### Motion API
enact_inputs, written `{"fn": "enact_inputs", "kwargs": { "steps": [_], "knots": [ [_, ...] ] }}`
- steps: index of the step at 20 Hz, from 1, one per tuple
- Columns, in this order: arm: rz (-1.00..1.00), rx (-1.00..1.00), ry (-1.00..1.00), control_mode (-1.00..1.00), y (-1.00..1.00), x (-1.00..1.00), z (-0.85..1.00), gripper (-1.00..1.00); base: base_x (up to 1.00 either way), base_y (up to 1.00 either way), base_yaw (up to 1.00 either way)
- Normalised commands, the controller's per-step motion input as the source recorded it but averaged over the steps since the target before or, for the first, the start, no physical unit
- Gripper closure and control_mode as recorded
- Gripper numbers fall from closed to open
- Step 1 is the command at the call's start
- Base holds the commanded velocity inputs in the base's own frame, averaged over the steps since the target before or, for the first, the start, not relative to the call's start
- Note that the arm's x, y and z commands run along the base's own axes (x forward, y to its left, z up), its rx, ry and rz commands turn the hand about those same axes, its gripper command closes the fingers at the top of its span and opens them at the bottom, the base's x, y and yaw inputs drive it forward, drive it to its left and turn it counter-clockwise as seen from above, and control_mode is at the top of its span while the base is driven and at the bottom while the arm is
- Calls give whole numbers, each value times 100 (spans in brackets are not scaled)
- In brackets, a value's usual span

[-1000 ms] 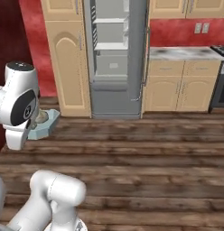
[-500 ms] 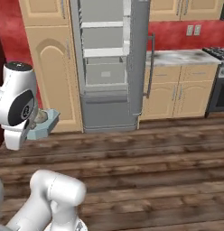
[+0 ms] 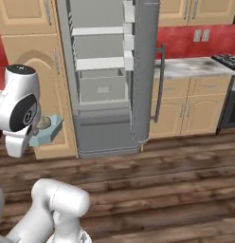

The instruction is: Place two dumplings into each of the tupperware containers and then place the containers in the fridge.

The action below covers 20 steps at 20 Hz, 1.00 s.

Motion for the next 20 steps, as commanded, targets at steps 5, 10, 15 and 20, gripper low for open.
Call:
{"fn": "enact_inputs", "kwargs": {
  "steps": [5, 10, 15, 20],
  "knots": [
    [0, 0, 0, 100, 0, 0, 0, 100, 100, -6, 2],
    [0, 0, 0, 100, 0, 0, 0, 100, 100, -25, 12],
    [0, 0, 0, 100, 0, 0, 0, 100, 95, -30, 14],
    [0, 0, 0, 100, 0, 0, 0, 100, 77, -13, 15]
  ]
}}
